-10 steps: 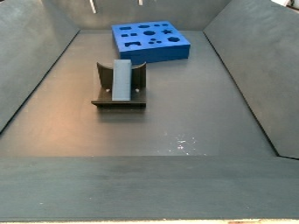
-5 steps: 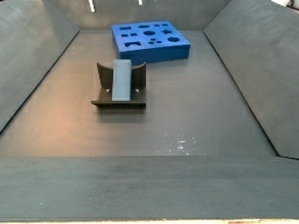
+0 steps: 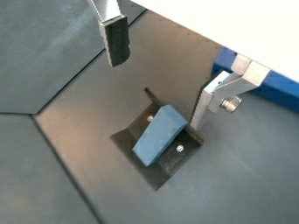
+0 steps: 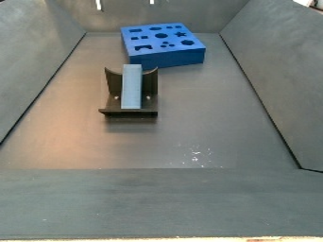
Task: Pick up the rectangle object. Move up. Place the rectangle object on the fixture. Regrasp the rectangle object. Move to above the board. Insert the rectangle object.
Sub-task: Regrasp the rectangle object.
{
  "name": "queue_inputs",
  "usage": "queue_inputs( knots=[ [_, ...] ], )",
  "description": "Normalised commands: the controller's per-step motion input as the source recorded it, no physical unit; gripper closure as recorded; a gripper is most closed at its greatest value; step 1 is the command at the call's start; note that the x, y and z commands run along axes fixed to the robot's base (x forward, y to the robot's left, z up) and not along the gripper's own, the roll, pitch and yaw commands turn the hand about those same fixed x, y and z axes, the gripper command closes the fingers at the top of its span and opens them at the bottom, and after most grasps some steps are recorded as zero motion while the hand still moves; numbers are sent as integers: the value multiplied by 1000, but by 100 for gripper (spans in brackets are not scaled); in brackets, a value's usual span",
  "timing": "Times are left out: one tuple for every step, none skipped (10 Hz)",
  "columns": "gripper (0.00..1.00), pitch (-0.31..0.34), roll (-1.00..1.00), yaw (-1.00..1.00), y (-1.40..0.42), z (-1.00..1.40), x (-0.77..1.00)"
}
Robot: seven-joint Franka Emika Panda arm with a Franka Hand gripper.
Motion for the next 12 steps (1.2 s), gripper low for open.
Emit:
queue_inputs(
  knots=[
    [0,-32,1000,12,-23,-7,18],
    [0,-26,1000,12,-23,-7,20],
    [0,-10,1000,13,-29,-13,29],
    [0,0,1000,15,-32,-13,36],
    [0,15,1000,18,-29,-15,40],
    [0,26,1000,21,-27,-16,45],
    [0,60,1000,32,-33,-11,52],
    [0,75,1000,39,-35,-8,56],
    [0,119,1000,58,-39,-16,66],
    [0,160,1000,80,-38,-15,73],
    [0,204,880,89,-43,-20,86],
    [0,214,755,103,-43,-20,90]
  ],
)
